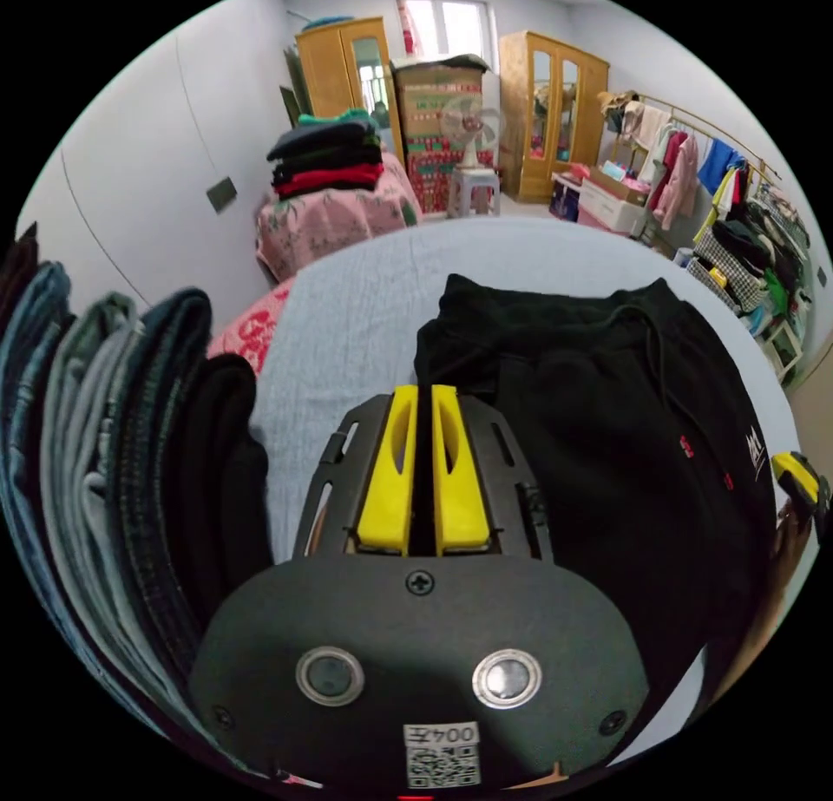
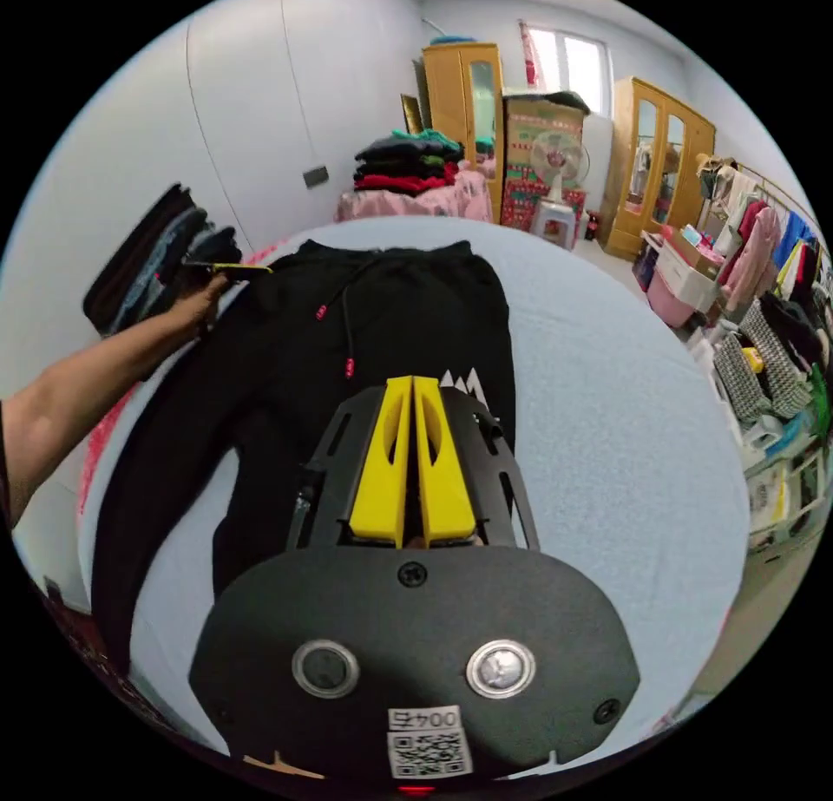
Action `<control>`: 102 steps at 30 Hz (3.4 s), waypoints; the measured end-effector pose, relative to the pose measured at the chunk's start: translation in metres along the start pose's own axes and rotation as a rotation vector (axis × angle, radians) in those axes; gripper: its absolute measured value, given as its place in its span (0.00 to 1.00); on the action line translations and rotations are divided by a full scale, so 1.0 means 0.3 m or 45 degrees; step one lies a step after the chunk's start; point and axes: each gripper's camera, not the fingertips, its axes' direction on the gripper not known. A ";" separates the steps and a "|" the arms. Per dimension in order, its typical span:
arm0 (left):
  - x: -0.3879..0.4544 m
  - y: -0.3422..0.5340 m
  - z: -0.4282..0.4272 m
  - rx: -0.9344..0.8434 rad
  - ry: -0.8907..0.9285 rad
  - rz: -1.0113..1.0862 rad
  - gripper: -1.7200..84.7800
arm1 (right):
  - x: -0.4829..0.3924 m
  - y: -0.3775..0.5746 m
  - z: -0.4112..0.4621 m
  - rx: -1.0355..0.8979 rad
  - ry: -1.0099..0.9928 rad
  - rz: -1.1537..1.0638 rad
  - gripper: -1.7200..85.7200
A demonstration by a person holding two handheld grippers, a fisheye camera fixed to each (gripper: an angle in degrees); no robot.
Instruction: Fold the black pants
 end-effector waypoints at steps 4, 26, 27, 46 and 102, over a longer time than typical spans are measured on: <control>0.013 -0.042 -0.018 0.004 -0.029 0.026 0.05 | -0.082 -0.040 0.061 -0.220 0.224 -0.046 0.02; -0.005 -0.152 -0.114 0.004 0.002 0.030 0.05 | -0.100 0.000 -0.084 -0.033 -0.138 0.209 0.20; -0.009 -0.155 -0.117 0.003 0.011 0.025 0.05 | -0.082 0.004 -0.091 -0.013 -0.239 0.223 0.20; -0.022 -0.163 -0.161 0.002 0.028 0.019 0.06 | -0.118 0.024 -0.032 -0.131 0.087 0.191 0.19; 0.417 -0.261 -0.247 0.173 0.387 0.224 0.10 | -0.079 0.029 -0.023 -0.116 0.043 0.201 0.18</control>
